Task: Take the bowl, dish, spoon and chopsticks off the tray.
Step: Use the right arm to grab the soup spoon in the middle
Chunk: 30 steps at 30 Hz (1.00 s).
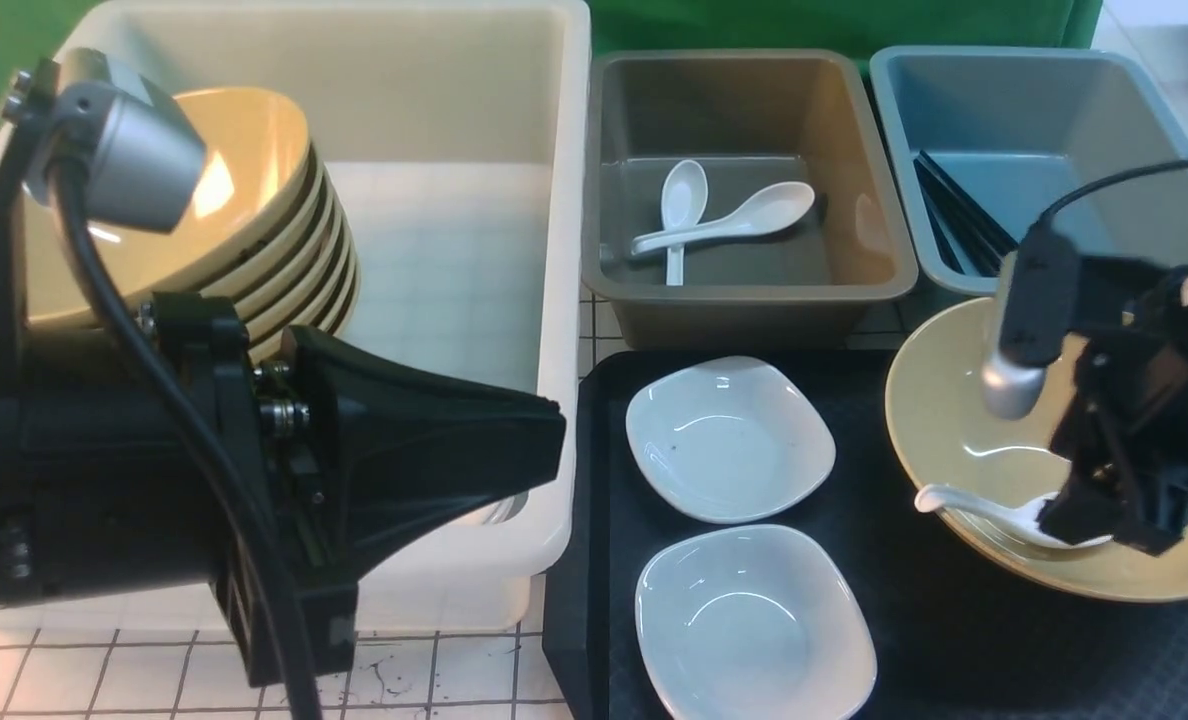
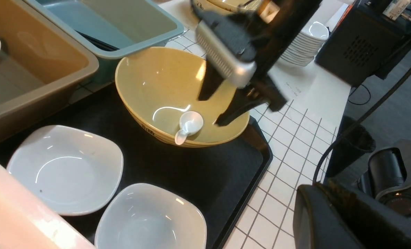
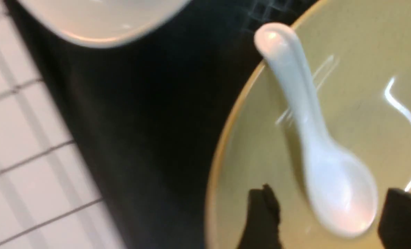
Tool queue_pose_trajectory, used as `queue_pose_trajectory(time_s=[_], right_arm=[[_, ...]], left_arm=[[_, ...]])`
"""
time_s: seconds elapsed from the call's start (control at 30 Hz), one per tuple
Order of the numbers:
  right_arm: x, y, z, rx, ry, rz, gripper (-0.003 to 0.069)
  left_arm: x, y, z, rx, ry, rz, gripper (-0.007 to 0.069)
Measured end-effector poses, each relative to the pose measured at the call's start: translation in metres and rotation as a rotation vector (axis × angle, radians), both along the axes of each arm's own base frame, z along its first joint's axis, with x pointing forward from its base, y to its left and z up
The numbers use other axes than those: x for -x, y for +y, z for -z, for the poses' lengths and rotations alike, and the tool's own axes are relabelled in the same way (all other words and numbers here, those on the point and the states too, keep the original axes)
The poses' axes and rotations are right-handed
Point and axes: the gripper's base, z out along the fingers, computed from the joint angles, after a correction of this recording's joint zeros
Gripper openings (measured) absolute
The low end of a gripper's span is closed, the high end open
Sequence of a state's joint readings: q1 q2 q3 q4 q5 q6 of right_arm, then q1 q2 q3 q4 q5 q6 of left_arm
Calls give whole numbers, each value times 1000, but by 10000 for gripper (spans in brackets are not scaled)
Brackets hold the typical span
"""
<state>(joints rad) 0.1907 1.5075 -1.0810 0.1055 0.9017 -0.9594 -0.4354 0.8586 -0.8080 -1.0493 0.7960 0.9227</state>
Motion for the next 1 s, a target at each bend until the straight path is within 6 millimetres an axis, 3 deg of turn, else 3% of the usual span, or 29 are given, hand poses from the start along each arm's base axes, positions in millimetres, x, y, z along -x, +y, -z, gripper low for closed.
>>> queue_pose_trajectory(time_s=[0.13,0.67,1.0], right_arm=[[-18,3,16,10,-62,-52,528],[-41,6,54,60,-91,-242,539],[-50,7,69,80,-99,-311,454]], left_arm=[[0,0,0,0,0,0,0],[-4,1,-1,3,-25,-41,0],[-5,2,-2,6,-31,-53,0]])
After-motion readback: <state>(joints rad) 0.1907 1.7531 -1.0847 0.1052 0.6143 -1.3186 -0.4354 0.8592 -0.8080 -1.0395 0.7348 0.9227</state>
